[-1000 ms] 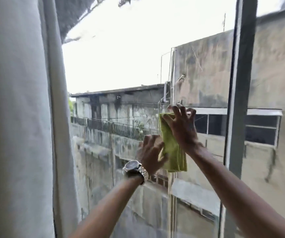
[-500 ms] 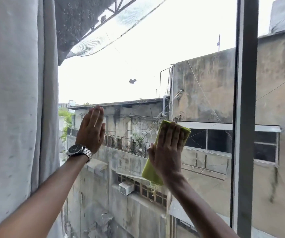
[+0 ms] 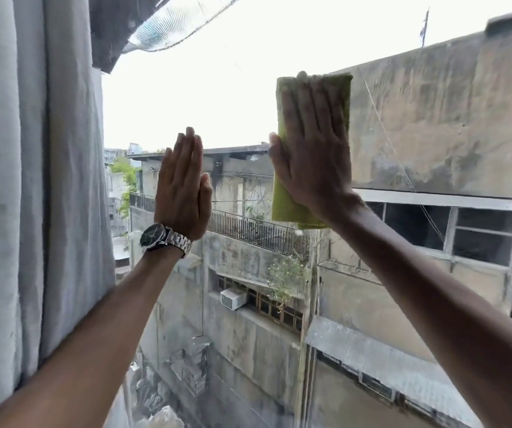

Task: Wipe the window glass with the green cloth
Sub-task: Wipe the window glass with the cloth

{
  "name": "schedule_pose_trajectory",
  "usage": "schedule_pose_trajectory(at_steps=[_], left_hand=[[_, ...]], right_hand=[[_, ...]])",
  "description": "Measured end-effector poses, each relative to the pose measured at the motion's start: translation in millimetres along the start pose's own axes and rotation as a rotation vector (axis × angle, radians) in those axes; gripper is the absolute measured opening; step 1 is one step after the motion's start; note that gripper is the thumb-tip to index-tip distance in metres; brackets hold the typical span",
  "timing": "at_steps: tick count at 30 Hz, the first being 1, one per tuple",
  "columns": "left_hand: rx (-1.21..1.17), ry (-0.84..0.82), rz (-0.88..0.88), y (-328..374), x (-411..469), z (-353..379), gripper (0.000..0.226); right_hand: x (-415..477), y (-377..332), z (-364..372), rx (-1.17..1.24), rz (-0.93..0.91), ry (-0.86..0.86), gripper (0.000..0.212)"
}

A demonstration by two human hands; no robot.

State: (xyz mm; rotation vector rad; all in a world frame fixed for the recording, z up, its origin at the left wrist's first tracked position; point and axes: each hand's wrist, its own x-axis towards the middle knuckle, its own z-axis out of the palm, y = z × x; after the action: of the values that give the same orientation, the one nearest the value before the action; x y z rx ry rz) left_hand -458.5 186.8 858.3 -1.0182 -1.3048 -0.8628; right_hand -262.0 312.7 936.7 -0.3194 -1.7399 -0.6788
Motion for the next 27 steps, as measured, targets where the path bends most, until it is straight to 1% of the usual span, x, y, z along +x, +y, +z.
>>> schedule_pose_trajectory(at_steps=[3, 7, 10, 13, 15, 18, 20, 23, 25, 27], left_hand=[[0.001, 0.008, 0.006, -0.9, -1.4, -1.0, 0.058], [-0.013, 0.025, 0.012, 0.0, -2.1, -2.2, 0.058], [-0.018, 0.024, 0.008, 2.7, -1.6, -5.3, 0.058], [-0.024, 0.005, -0.009, 7.5, -1.1, -9.3, 0.058], [-0.019, -0.006, -0.016, 8.6, -1.5, -10.7, 0.059], [-0.013, -0.008, -0.012, 7.3, -2.9, -8.9, 0.059], [-0.019, 0.001, -0.014, 7.7, -3.3, -7.6, 0.059], [-0.031, 0.015, -0.013, 7.9, -3.7, -7.1, 0.058], [-0.029, 0.025, -0.006, 7.5, -2.9, -7.6, 0.057], [-0.018, 0.026, -0.003, 5.5, -3.0, -8.3, 0.056]], right_hand=[[-48.0, -10.3, 9.1, -0.004, -0.247, -0.077, 0.066], [-135.4, -8.6, 10.1, -0.002, -0.523, -0.228, 0.068], [-174.4, 16.6, 2.8, -0.036, -0.629, -0.309, 0.069], [-172.0, 43.6, -10.0, -0.082, -0.700, -0.339, 0.062], [-154.0, 56.9, -15.7, -0.106, -0.658, -0.333, 0.059], [-105.5, 62.1, -21.9, -0.113, -0.459, -0.280, 0.061], [-67.1, 52.6, -23.2, -0.100, -0.347, -0.228, 0.063], [-26.8, 19.1, -19.7, -0.058, -0.237, -0.159, 0.063], [-21.3, -9.3, -11.8, -0.064, -0.226, -0.113, 0.064], [-34.1, -35.2, 0.8, -0.084, -0.288, -0.096, 0.063]])
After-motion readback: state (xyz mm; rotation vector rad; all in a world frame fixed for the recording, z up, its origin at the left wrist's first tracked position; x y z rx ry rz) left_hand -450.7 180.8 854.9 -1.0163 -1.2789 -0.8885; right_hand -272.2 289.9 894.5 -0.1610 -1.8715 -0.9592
